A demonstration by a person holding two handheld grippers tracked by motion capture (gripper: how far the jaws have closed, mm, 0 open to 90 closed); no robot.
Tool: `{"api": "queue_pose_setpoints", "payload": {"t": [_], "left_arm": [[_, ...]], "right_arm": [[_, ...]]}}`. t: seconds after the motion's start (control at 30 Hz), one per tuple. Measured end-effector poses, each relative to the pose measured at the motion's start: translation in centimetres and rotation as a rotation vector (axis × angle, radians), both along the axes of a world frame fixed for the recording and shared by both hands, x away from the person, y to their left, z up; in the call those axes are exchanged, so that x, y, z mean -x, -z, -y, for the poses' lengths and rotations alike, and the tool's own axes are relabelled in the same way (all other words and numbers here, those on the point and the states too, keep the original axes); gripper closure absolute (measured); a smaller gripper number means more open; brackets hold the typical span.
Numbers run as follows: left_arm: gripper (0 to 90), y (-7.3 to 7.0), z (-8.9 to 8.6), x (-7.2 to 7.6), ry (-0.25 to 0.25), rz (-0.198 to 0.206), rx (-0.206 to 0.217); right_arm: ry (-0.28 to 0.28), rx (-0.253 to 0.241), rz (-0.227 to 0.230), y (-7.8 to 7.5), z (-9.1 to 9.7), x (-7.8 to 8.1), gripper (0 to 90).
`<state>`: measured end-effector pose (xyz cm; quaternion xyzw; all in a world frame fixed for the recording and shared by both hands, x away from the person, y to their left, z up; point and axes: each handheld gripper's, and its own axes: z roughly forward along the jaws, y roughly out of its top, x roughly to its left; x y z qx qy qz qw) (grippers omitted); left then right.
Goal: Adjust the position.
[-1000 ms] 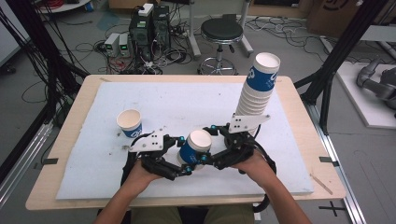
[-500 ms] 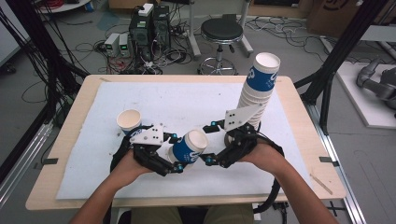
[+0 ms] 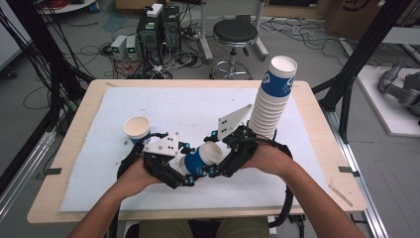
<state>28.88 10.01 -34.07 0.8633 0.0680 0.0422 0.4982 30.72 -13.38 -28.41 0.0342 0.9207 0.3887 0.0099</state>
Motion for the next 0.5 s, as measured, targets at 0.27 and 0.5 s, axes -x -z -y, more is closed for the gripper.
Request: {"api": "queue_pose_setpoints", "payload": {"t": [0.27,0.5], "left_arm": [[22.9,-0.03,-0.01,0.05,0.010,-0.002,-0.011],[20.7,0.63,-0.22,0.27,0.014,-0.020,0.059]], "right_arm": [[-0.049,0.048,-0.029,0.17,-0.90,-0.57,26.7],[-0.033,0.065,-0.062,0.17,-0.80,-0.35,27.7]]}}
